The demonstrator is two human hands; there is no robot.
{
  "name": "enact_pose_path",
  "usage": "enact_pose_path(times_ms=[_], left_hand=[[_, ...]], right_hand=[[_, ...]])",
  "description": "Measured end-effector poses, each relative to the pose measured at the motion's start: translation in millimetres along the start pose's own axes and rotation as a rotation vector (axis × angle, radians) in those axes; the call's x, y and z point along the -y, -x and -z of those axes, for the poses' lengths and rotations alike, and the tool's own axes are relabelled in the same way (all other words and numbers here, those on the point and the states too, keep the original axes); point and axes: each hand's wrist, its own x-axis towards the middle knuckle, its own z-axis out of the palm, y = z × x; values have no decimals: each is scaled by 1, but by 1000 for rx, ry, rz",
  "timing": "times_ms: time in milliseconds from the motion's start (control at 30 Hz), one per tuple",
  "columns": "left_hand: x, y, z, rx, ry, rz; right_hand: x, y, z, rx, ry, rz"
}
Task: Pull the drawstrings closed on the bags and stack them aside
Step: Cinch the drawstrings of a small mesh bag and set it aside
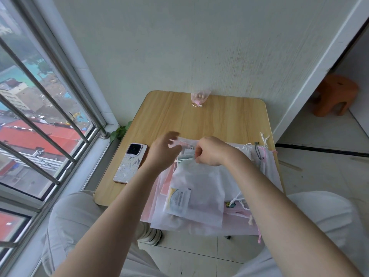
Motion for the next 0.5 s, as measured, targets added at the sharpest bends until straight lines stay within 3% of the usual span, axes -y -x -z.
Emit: enact_pose_path(times_ms=[67, 133, 333, 500], left_hand=[[-16, -1, 1, 292, -102, -51], [-29, -3, 3, 451, -301, -70], [-24, -17, 7, 440, -475, -128], [-21, -17, 15, 341, -597, -109]], right_hand=[[3, 1, 0, -23, -34, 22], [4, 1, 0, -58, -64, 44], [3, 2, 1, -147, -105, 68], [2, 3, -3, -82, -132, 86]])
